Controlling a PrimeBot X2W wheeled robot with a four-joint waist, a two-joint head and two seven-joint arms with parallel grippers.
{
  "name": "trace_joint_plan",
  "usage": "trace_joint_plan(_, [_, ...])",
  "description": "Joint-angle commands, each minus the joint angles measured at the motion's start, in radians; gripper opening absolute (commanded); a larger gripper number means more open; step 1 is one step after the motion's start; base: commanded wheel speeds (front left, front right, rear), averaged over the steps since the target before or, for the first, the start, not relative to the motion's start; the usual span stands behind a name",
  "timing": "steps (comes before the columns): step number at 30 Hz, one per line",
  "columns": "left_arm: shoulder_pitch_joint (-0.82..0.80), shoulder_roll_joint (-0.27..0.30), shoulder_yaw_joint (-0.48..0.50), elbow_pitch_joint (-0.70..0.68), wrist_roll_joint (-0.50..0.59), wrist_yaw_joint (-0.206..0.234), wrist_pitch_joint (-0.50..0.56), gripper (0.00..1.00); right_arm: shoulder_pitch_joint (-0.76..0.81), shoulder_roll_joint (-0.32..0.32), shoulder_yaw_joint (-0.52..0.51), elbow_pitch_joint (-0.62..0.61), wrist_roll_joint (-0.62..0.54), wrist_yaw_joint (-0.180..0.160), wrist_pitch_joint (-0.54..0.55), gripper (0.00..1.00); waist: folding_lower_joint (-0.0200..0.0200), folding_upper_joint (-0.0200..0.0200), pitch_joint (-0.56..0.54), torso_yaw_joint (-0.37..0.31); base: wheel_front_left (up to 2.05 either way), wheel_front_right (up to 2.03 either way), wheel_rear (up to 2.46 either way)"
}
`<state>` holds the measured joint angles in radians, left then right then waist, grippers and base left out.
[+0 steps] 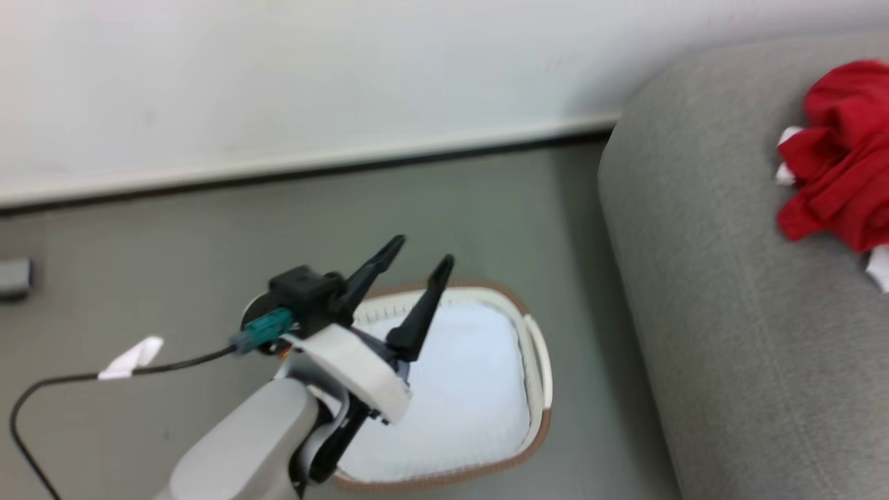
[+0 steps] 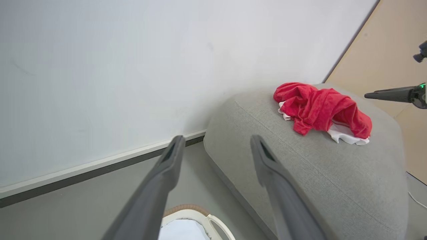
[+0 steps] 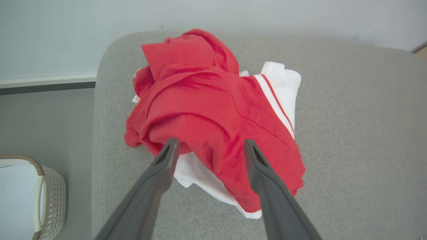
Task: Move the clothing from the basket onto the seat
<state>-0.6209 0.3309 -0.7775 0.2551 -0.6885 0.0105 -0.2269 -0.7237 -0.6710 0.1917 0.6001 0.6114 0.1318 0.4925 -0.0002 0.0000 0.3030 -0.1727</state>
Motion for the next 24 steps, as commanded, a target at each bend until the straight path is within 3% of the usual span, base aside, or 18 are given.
trace_joint_plan(1, [0.020, 0.007, 0.007, 0.003, -0.005, 0.005, -0.010, 1.00, 0.022, -0.011, 0.004, -0.016, 0.010, -0.002, -0.003, 1.00, 0.0002, 0.0000, -0.085, -0.008, 0.00, 0.00, 0.00])
trace_joint_plan(10, [0.138, 0.045, 0.158, -0.023, -0.059, 0.084, -0.036, 1.00, 0.152, -0.023, 0.020, -0.330, 0.102, -0.002, -0.081, 1.00, 0.0002, 0.0000, -0.251, 0.064, 0.00, 0.00, 0.00])
trace_joint_plan(13, [0.200, 0.062, 0.204, -0.039, -0.089, 0.074, -0.036, 1.00, 0.202, 0.025, -0.013, -0.409, 0.119, -0.002, -0.170, 1.00, 0.0002, 0.0000, -0.294, 0.092, 0.00, 0.00, 0.00])
trace_joint_plan(16, [0.251, 0.088, 0.261, -0.059, -0.109, 0.092, -0.037, 1.00, 0.261, 0.070, -0.049, -0.470, 0.097, -0.002, -0.245, 1.00, 0.0002, 0.0000, -0.316, 0.119, 0.00, 0.00, 0.00])
trace_joint_plan(21, [0.374, 0.088, 0.380, -0.094, -0.047, 0.145, -0.037, 1.00, 0.384, 0.180, -0.096, -0.540, 0.033, -0.002, -0.387, 1.00, 0.0002, 0.0000, -0.336, 0.149, 0.00, 0.00, 0.00])
trace_joint_plan(24, [0.440, 0.072, 0.438, -0.106, -0.005, 0.153, -0.037, 1.00, 0.464, 0.254, -0.112, -0.554, -0.009, -0.002, -0.465, 1.00, 0.0002, 0.0000, -0.343, 0.166, 0.00, 0.00, 0.00])
